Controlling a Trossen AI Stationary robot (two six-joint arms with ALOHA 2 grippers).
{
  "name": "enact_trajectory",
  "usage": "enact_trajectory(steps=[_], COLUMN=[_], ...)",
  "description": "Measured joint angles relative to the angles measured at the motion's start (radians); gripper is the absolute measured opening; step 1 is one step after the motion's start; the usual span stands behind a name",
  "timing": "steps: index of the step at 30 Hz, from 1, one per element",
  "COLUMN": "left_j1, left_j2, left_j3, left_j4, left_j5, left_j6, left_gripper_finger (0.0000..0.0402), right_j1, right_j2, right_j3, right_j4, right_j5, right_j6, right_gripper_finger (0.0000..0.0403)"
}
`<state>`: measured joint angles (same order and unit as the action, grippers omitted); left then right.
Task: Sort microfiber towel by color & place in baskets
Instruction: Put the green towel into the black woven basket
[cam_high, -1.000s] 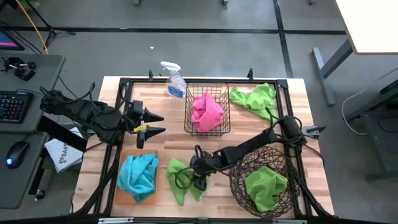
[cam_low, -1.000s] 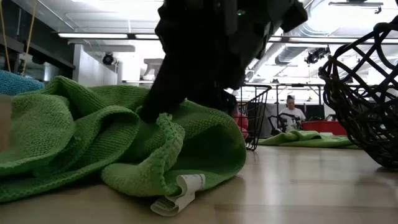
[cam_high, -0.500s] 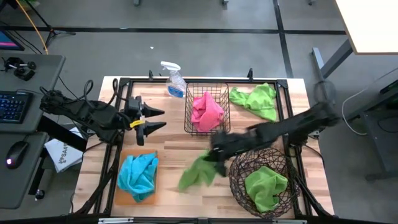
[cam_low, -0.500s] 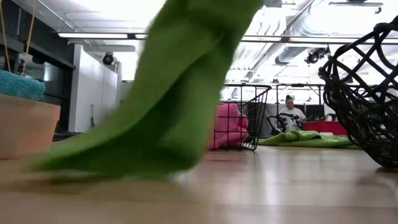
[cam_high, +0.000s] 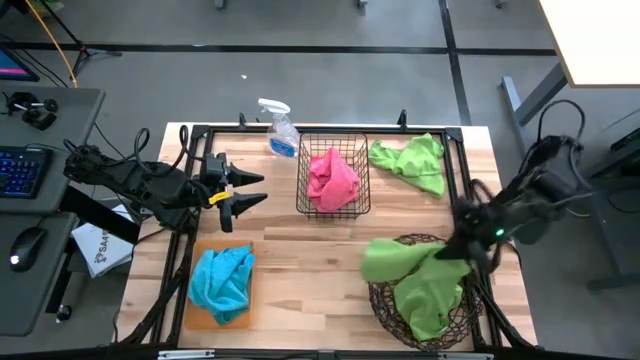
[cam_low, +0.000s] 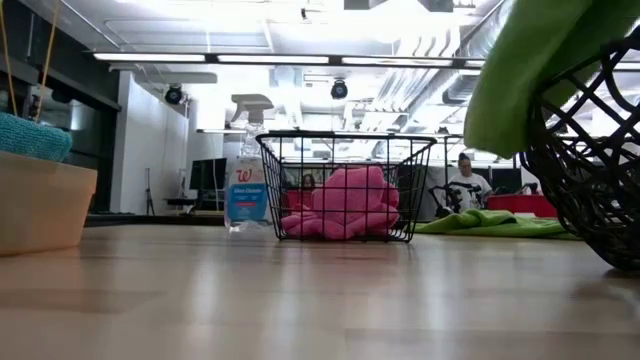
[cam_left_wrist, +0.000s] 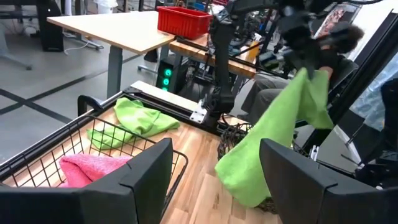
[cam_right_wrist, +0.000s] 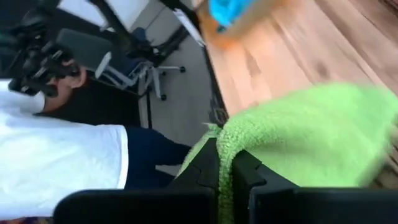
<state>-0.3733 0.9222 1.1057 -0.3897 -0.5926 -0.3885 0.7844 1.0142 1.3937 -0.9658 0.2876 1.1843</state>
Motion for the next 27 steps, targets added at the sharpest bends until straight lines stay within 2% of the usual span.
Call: enact_trajectory(steps=[4, 7, 11, 19, 22, 24, 27], left_j1=[0.000, 0.000, 0.000, 0.001, 0.011, 0.017, 0.021], left_j2=[0.000, 0.000, 0.000, 0.000, 0.000, 0.000, 0.000], left_j3=[0.000, 0.000, 0.000, 0.000, 0.000, 0.000, 0.000], left_j4=[0.000, 0.000, 0.000, 0.001, 0.002, 0.002, 0.003], left_j5=[0.000, 0.000, -0.001, -0.058, -0.066, -0.067, -0.067], left_j6=[-0.002, -0.003, -0.003, -0.002, -0.002, -0.002, -0.002], left_gripper_finger=[0.0230, 0.0230, 0.0230, 0.0230, 0.0230, 0.0230, 0.0230], right_j1=[0.103, 0.153, 0.176, 0.179, 0.179, 0.179, 0.178], right_j2=[-0.075, -0.112, -0.132, -0.144, -0.147, -0.146, -0.143], right_j3=[0.000, 0.000, -0.001, -0.015, -0.014, -0.001, 0.000], right_j4=[-0.198, -0.385, -0.613, -0.605, -0.590, -0.556, -0.455], right_j5=[0.034, -0.009, -0.229, -0.707, -0.826, -0.809, -0.662], right_j6=[0.204, 0.373, 0.568, 0.674, 0.729, 0.741, 0.746], right_gripper_finger=[0.0001, 0.0001, 0.0000, 0.0000, 0.0000, 0.0000, 0.0000])
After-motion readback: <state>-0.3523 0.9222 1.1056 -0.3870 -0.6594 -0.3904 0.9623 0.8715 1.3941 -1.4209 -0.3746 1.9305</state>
